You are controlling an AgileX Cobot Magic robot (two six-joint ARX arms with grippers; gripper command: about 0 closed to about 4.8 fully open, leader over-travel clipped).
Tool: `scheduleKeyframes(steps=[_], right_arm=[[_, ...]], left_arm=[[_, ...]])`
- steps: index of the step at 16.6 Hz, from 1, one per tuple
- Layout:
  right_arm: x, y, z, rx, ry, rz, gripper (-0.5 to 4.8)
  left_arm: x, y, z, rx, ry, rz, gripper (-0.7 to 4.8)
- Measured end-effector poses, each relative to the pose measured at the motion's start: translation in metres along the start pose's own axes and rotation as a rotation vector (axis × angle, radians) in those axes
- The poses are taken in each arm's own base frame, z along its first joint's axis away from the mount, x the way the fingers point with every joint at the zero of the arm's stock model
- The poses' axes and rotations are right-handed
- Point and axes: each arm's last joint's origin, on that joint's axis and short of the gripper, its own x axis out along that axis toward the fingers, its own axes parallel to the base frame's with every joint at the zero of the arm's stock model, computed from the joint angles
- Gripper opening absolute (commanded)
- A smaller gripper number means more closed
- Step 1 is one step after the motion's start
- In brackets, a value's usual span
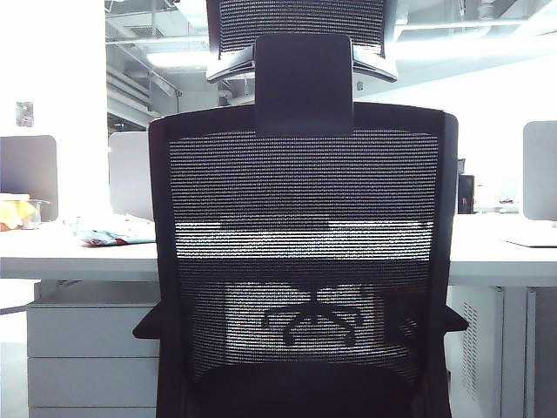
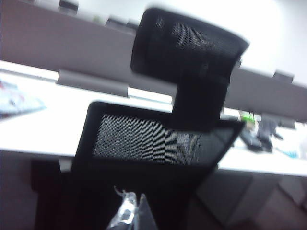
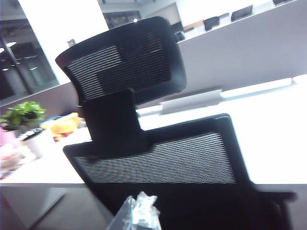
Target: Push the black chair under the table.
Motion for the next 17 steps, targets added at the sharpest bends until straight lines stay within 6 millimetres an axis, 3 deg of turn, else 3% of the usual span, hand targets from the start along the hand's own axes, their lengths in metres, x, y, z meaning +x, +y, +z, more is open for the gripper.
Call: scheduleKeyframes(steps=[5,11,13,17], right_arm=[[-0.014,-0.002,-0.011,-0.027,0.015,-0.04,-0.05],[-0.003,-0.016,-0.039,-0.024,0.068,-0.074,-0.05],[0.0,-0.019,-0.043,-0.028,0.037,-0.1,-0.04],[0.0,-0.023,-0.043,-0.034,-0.018,-0.197,-0.05]], left_arm=[[0.002,0.002,-0.006,0.014,0.032,0.024,-0.06],[0.009,0.011,-0.021,0.095,0.071,0.128,-0.06],[0.013,0.014,-0.032,0.056,0.105,0.139,-0.05],[0.013,0.014,-0.034,-0.006,0.127,0.134,-0.05]])
